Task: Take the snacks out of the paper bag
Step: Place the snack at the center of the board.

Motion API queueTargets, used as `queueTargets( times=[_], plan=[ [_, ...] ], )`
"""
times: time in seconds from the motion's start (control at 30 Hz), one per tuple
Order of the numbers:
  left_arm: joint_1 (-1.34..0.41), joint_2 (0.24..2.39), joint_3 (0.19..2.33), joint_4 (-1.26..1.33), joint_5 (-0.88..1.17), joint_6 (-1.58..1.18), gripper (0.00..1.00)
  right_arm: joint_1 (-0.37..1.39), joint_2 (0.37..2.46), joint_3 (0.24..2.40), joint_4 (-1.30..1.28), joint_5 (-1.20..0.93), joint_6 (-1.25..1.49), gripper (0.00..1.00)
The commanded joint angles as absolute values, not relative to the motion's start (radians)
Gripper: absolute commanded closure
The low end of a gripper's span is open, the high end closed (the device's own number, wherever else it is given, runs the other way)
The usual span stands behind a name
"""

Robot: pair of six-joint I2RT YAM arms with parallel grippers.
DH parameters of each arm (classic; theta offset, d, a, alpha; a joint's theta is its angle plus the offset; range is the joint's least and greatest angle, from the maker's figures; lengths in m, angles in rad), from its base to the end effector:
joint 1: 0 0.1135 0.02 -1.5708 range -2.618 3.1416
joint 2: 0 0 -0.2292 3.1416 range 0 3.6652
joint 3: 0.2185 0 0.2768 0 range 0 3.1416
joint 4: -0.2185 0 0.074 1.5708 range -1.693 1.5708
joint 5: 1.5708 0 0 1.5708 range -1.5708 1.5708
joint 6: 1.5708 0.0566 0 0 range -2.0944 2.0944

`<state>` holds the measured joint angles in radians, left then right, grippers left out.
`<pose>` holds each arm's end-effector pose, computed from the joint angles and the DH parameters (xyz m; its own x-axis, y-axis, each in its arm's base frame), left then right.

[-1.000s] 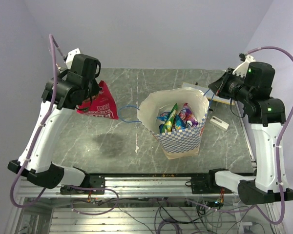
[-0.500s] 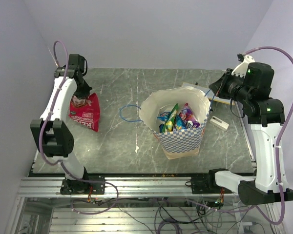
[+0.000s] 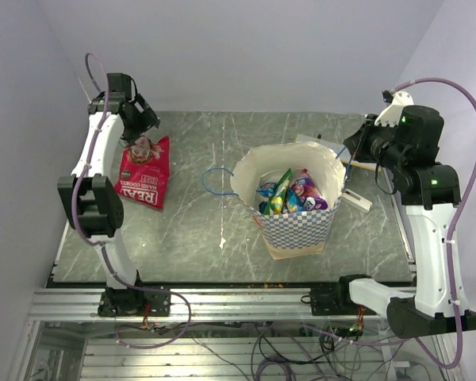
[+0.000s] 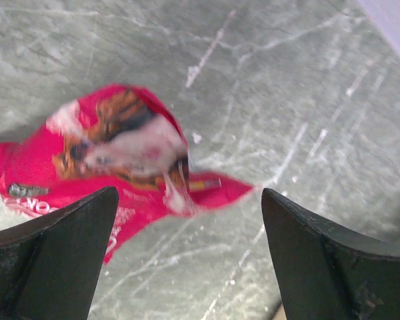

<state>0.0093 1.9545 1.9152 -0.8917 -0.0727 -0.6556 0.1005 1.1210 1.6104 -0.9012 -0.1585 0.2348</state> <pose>0.4560 0.0084 0.2707 -0.6038 -0.6137 -0.5088 -0.5308 0.7857 -0.3178 0.2475 0.0339 0.4479 -0.4438 0.1862 -0.8766 -0.1437 0.9508 0.2746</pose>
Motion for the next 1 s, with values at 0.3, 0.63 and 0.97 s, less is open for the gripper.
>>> queueTargets(
  times=[0.3,0.63,0.97],
  plan=[
    [-0.211,1.513,1.576,-0.782,0.110,-0.685,0.01,0.111,1.187,1.872,-0.963,0.110,0.080,1.00],
    [-0.265,1.339,1.529,-0.878,0.150,-0.656,0.01,0.114,1.254,1.967,-0.922,-0.222,0.096,1.00],
    [-0.030,1.382,1.388,-0.769,0.264,-0.703,0.01,0.114,1.129,1.631,-0.658,-0.674,0.321,1.00]
  ],
)
